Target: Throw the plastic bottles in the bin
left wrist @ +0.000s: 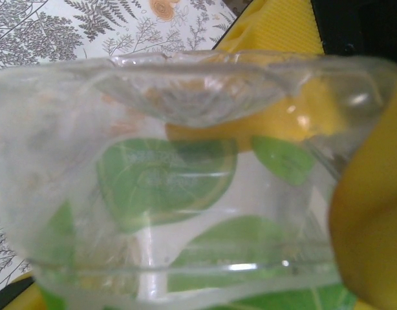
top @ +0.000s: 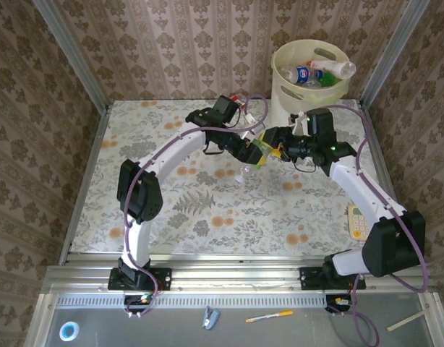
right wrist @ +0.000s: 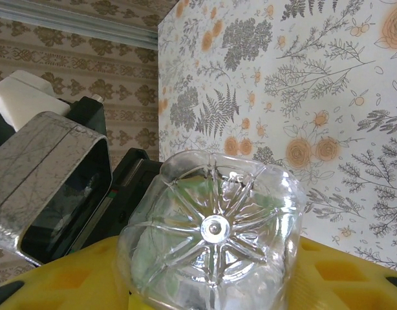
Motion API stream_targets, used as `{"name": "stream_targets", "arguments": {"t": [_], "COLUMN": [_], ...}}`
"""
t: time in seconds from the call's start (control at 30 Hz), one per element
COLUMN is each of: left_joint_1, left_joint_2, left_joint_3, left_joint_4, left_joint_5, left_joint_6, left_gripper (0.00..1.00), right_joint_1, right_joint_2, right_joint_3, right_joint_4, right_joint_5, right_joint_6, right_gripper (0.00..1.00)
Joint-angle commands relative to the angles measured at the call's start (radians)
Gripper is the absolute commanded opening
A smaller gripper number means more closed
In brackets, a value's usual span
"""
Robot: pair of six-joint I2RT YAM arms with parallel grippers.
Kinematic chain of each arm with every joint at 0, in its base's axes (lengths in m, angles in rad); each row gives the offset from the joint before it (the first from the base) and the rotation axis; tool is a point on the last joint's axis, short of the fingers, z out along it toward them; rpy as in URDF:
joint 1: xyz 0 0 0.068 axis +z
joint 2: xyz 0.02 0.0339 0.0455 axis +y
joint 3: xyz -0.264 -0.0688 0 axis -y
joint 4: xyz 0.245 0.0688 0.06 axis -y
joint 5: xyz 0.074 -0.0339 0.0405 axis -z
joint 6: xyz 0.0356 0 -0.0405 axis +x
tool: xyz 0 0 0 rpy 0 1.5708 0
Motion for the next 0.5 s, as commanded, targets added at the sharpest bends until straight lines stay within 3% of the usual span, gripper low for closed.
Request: {"name": "stream_targets", "arguments": {"t": [0.0, 0.03, 0.17, 0.47], "left_joint_1": [-0.033, -0.034, -0.040, -0.051], "left_joint_2": [-0.006, -0.007, -0.007, -0.007], "left_joint_3": [0.024, 0.022, 0.020, 0.025], "left_joint_4": [0.031, 0.031, 0.026, 0.114], "left_joint_5": [0.099, 0.100, 0.111, 0.228], "left_joint_6": [0.025, 0.027, 0.027, -0.067], "left_gripper": [0.46, 0.45, 0.45, 0.44], "right_joint_1": [0.018, 0.018, 0.019, 0.021], "right_joint_2": [-0.019, -0.020, -0.032, -0.038], "right_joint_3": [-0.012, -0.012, -0.019, -0.070], "right_joint_4": [0.008, 0.010, 0.037, 0.113], "right_joint_5": [-0.007, -0.007, -0.013, -0.022], "right_joint_6": [0.004, 0.004, 0.008, 0.044], "right_gripper": [0.54, 0.63, 0.75, 0.76]}}
